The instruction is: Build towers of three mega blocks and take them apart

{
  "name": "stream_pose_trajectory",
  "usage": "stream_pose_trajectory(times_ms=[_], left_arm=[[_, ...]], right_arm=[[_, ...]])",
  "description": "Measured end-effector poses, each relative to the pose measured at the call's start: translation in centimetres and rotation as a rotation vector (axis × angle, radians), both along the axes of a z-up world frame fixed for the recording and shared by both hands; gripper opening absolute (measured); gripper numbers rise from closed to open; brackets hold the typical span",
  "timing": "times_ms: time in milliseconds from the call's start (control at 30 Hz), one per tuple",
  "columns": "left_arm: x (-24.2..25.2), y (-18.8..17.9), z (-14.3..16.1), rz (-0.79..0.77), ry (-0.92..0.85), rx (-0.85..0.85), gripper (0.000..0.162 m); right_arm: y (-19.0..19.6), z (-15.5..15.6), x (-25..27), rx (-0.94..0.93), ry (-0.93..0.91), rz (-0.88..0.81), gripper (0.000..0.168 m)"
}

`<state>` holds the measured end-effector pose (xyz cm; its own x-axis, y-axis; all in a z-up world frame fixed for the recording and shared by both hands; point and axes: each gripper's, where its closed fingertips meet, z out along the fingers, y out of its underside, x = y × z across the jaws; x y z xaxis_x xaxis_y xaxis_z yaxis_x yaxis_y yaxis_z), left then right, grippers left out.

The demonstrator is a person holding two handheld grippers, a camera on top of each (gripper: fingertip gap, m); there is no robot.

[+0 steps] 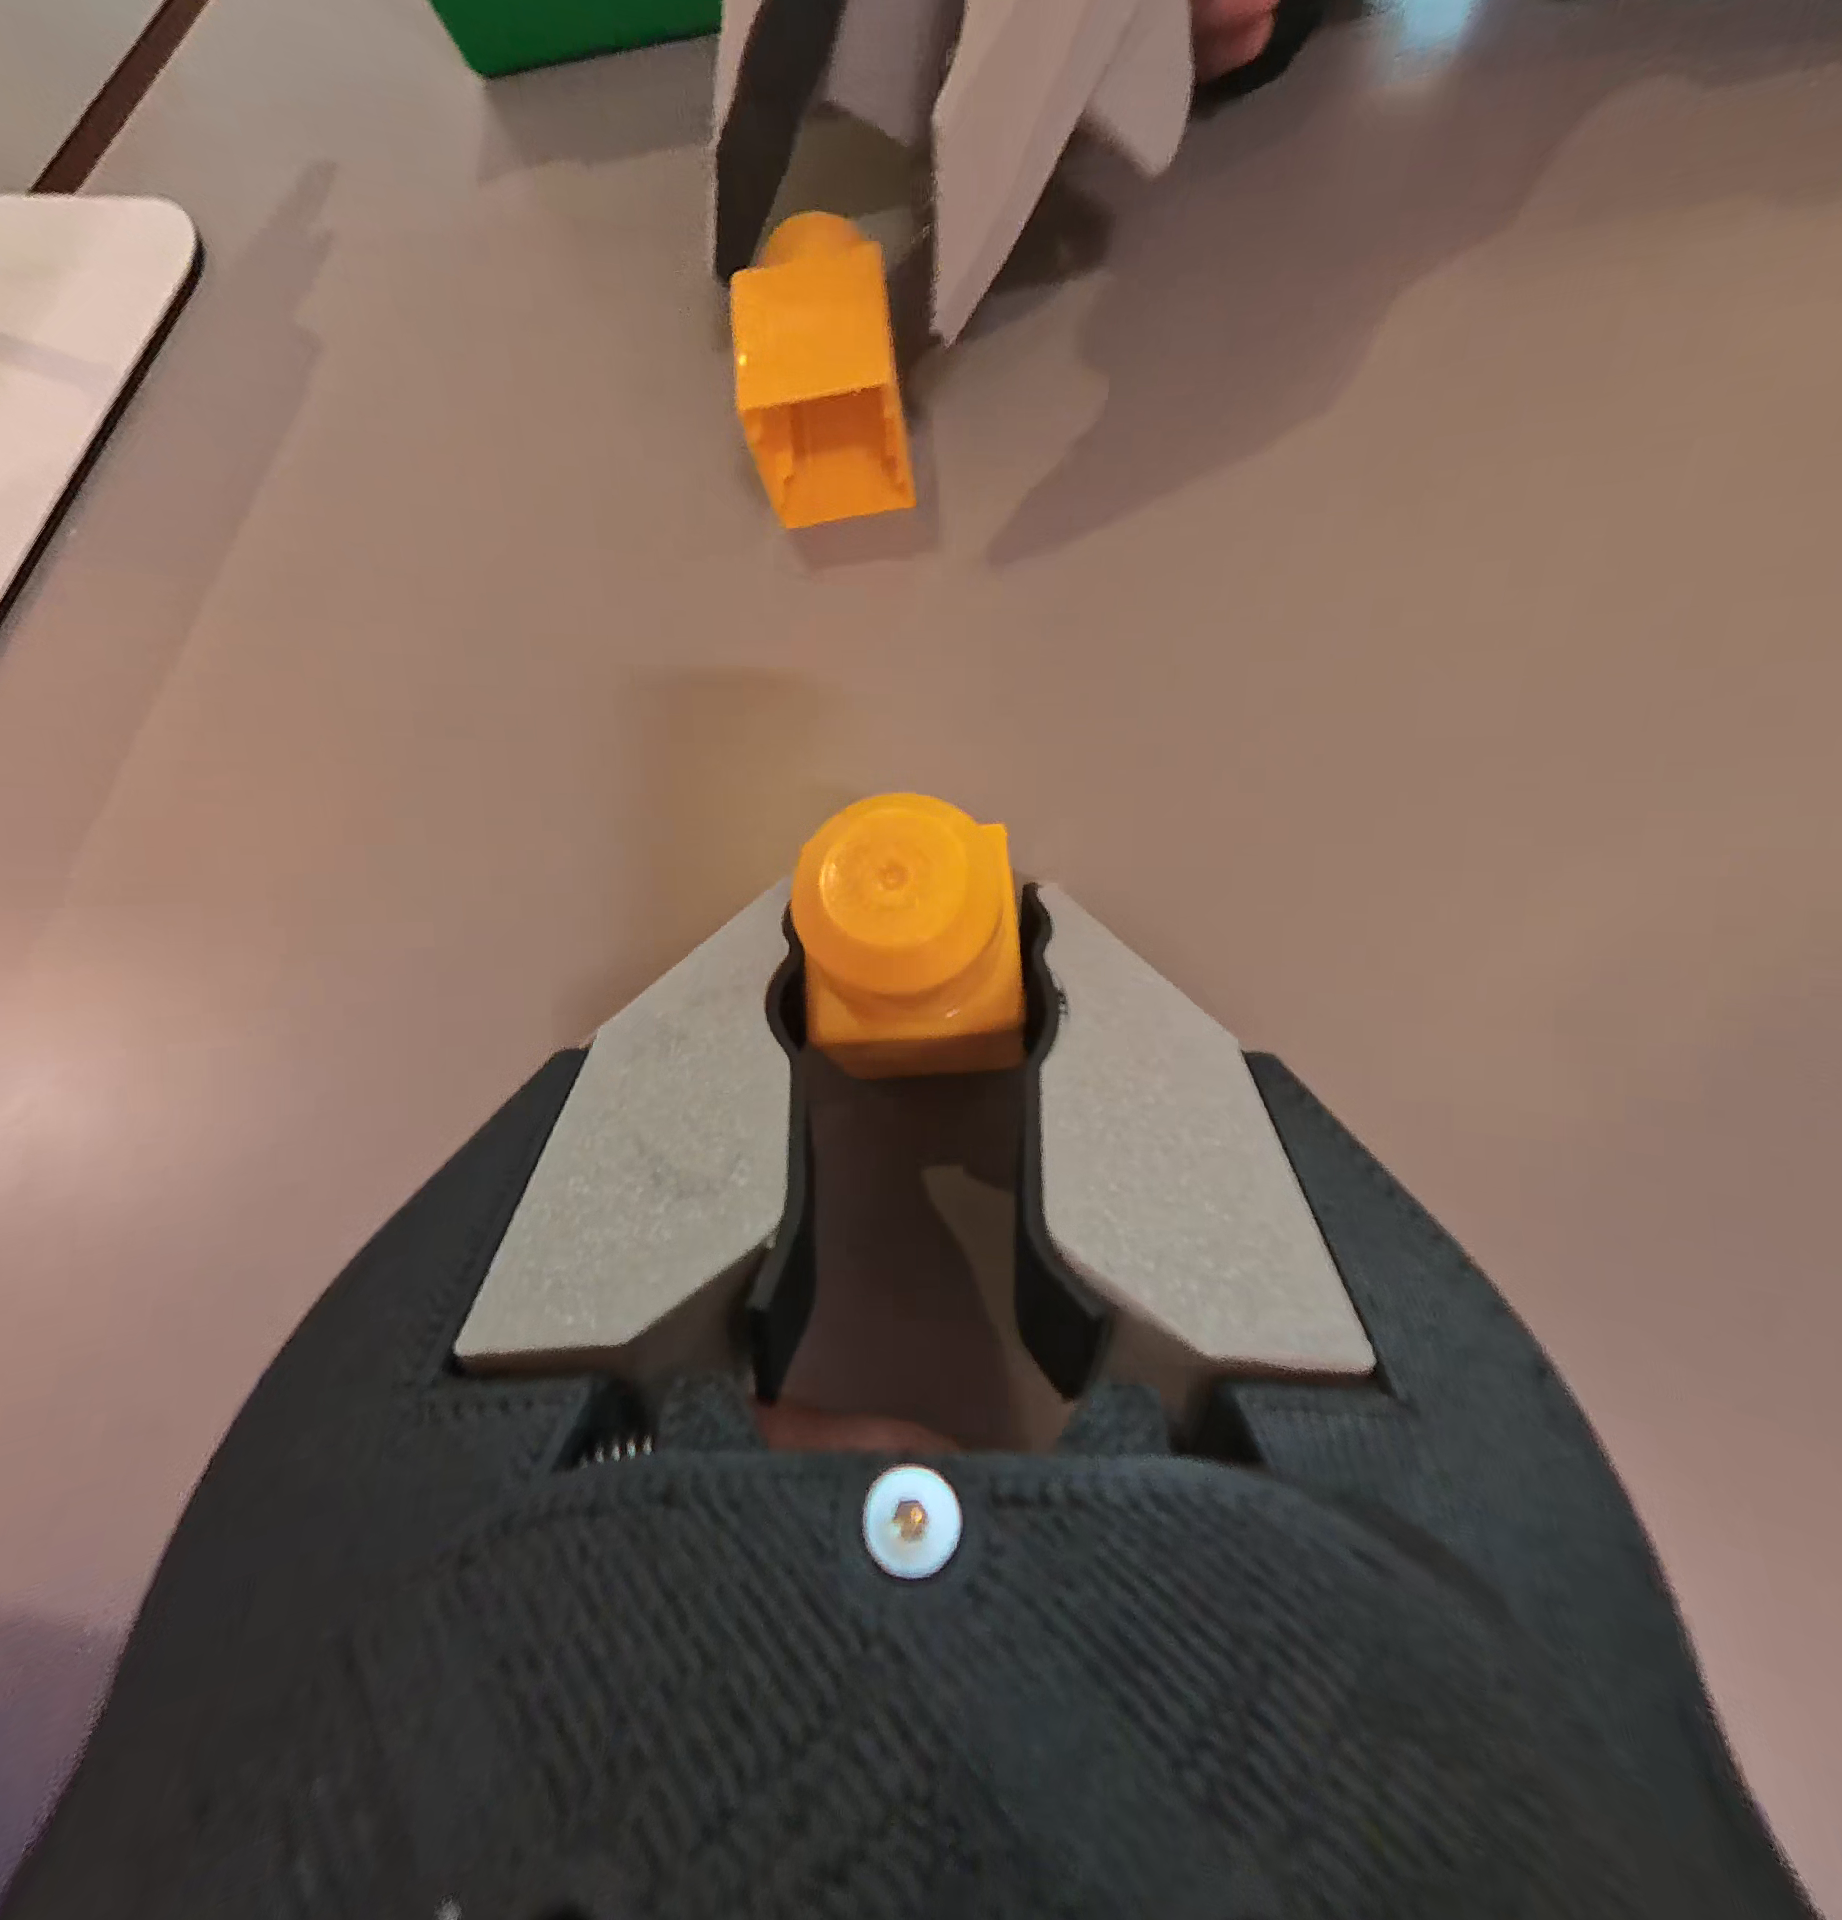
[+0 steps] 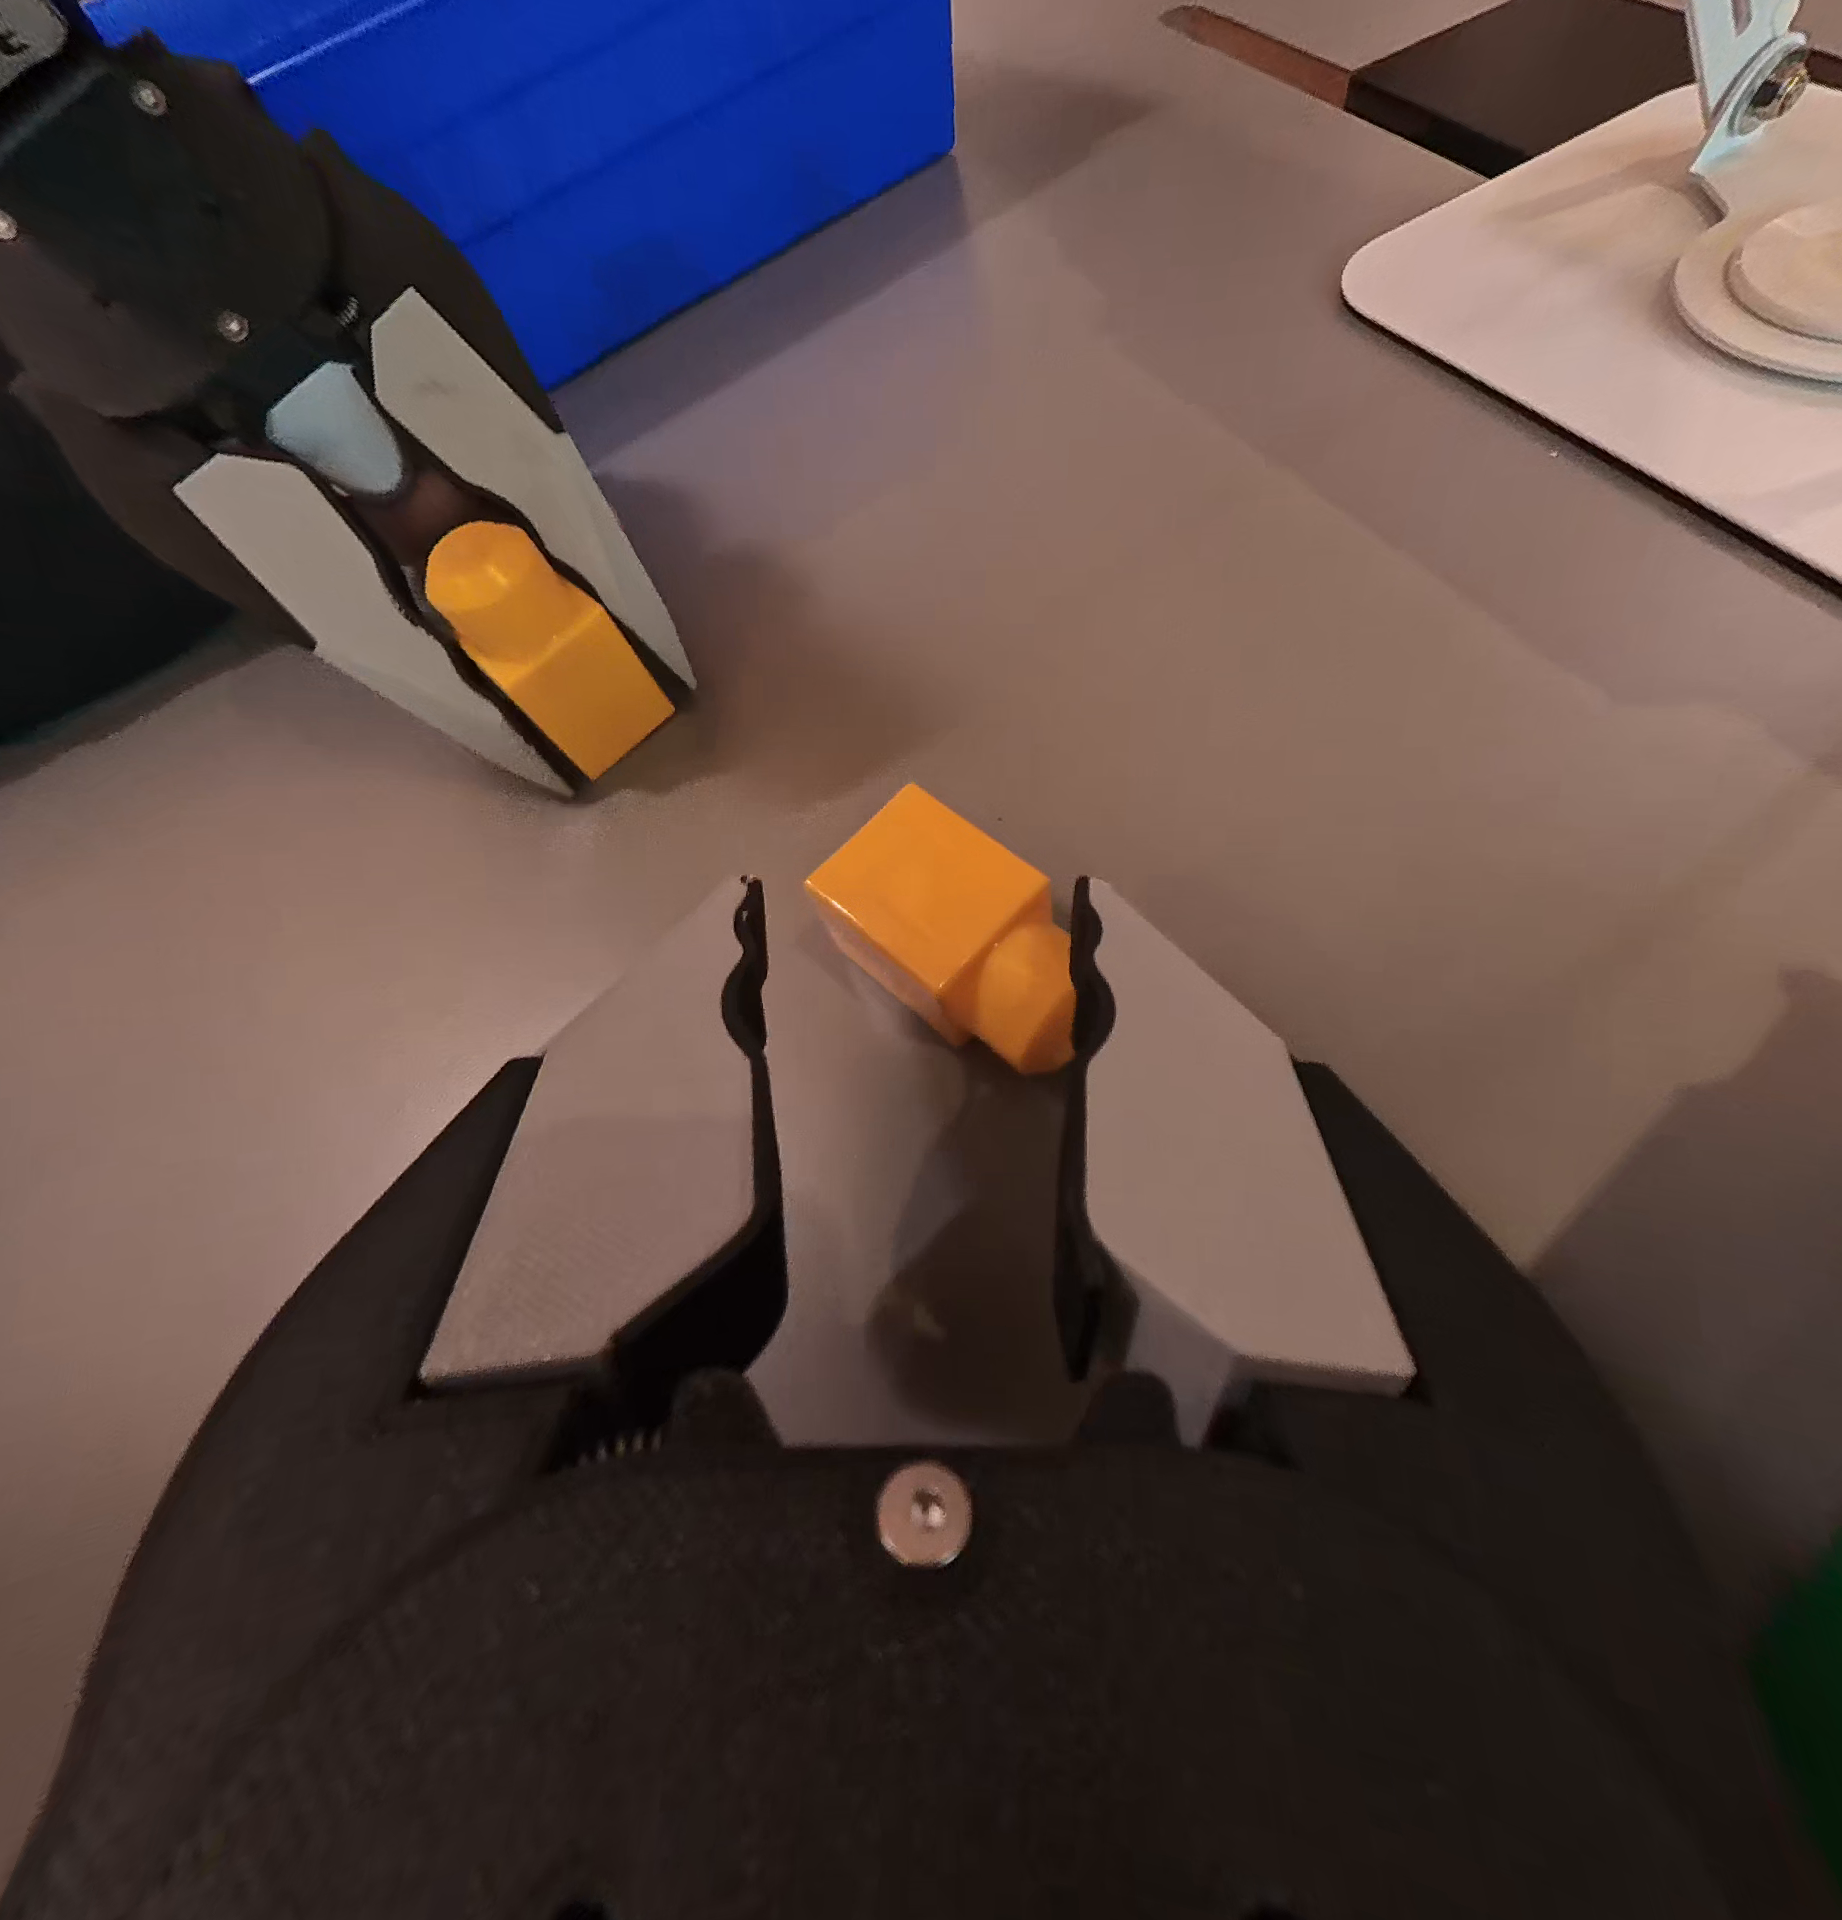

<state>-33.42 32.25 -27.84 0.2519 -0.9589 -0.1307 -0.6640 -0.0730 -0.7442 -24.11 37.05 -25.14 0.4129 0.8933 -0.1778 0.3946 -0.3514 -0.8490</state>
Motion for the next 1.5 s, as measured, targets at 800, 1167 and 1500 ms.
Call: stream_pose_trajectory(times_ms=[800, 1167, 1500], left_arm=[[-0.1, -1.7, 0.0, -0.077, 0.004, 0.021, 0.038], [1.0, -1.7, 0.0, -0.071, 0.006, 0.034, 0.038], [2.7, -1.8, 0.1, -0.077, 0.010, 0.066, 0.037]], right_arm=[[-2.4, -0.9, -1.1, 0.006, -0.069, 0.142, 0.053], [-3.4, -2.6, -0.7, 0.057, -0.222, 0.183, 0.026], [-7.4, 4.2, -1.1, 0.205, -0.405, 0.324, 0.026]])
